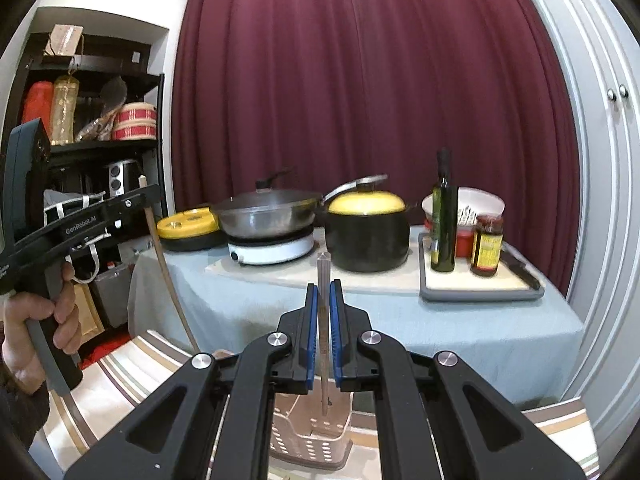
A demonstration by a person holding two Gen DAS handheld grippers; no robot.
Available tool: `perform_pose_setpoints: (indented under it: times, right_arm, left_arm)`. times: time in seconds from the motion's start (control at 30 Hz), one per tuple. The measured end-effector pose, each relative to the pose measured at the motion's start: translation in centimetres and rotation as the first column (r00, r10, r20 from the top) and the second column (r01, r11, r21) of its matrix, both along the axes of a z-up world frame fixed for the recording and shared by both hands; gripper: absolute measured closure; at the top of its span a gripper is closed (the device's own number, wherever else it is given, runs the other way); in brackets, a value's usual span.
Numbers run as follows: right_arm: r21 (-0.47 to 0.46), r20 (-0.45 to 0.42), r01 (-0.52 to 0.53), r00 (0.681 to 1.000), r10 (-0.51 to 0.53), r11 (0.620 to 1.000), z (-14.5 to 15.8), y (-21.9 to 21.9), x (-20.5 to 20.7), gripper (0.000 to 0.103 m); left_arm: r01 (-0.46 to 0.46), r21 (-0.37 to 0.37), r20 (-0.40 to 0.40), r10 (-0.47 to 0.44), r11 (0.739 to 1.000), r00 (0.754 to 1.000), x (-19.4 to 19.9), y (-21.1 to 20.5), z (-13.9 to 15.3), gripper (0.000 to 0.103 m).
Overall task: Organize utensils
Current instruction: 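Carry the chopstick upright over the white caddy with the left tool, then open the left tool to drop the chopstick into the caddy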
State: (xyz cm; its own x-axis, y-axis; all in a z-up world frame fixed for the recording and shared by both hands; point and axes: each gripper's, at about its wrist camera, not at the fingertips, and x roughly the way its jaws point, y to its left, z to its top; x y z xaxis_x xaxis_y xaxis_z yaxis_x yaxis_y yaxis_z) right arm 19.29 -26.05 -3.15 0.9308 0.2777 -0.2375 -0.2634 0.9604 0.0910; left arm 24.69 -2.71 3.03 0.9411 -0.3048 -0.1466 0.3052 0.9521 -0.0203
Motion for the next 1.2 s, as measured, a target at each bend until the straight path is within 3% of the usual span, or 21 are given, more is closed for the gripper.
perform_pose_setpoints:
  times: [0.27, 0.3, 0.33, 0.4, 0.6, 0.83, 1.07, 1.2]
  right_arm:
    - [-0.012, -0.096, -0.004, 0.995, 0.003, 1.000, -3.8, 0.6, 1.5, 0.095]
    - [-0.011, -0.101, -0.004, 0.995, 0.003, 1.000, -4.0, 0.6, 1.5, 0.086]
    - [-0.010, -0.104, -0.002, 0.995, 0.001, 1.000, -4.1, 0.6, 1.2, 0.068]
    - [-0.016, -0.083, 0.012, 0.996, -0.013, 1.000, -4.0, 0.6, 0.5, 0.052]
    - [-0.052, -0.030, 0.040, 0.999, -0.042, 0.998, -2.6, 0.4, -2.2, 0.039]
    - [-0.063, 0.005, 0.067, 0.998, -0.067, 0.996, -2.1, -0.5, -6.5, 0.037]
    - [-0.061, -0.059, 0.091, 0.994, -0.095, 0.994, -6.1, -2.2, -10.9, 0.038]
    - [-0.061, -0.120, 0.099, 0.987, -0.106, 0.993, -9.7, -2.8, -13.5, 0.044]
  left_arm:
    - [0.009, 0.001, -0.094, -0.009, 1.000, 0.995, 1.7, 0.2, -4.8, 0.094]
    - [0.011, 0.004, -0.106, -0.010, 1.000, 0.994, 1.7, 0.2, -5.2, 0.086]
    - [0.008, 0.010, -0.115, -0.007, 1.000, 0.993, 1.7, 0.2, -5.6, 0.071]
    - [-0.004, 0.014, -0.114, 0.005, 1.000, 0.994, 1.4, 0.4, -6.0, 0.053]
    - [-0.015, 0.020, -0.111, 0.017, 1.000, 0.994, -1.1, 1.1, -6.6, 0.038]
    - [-0.047, 0.054, -0.098, 0.052, 0.997, 0.994, -6.0, 2.0, -7.5, 0.024]
    - [-0.067, 0.102, -0.152, 0.082, 0.993, 0.985, -11.5, 2.6, -11.2, 0.023]
    - [-0.069, 0.108, -0.211, 0.091, 0.992, 0.973, -14.1, 3.1, -14.1, 0.023]
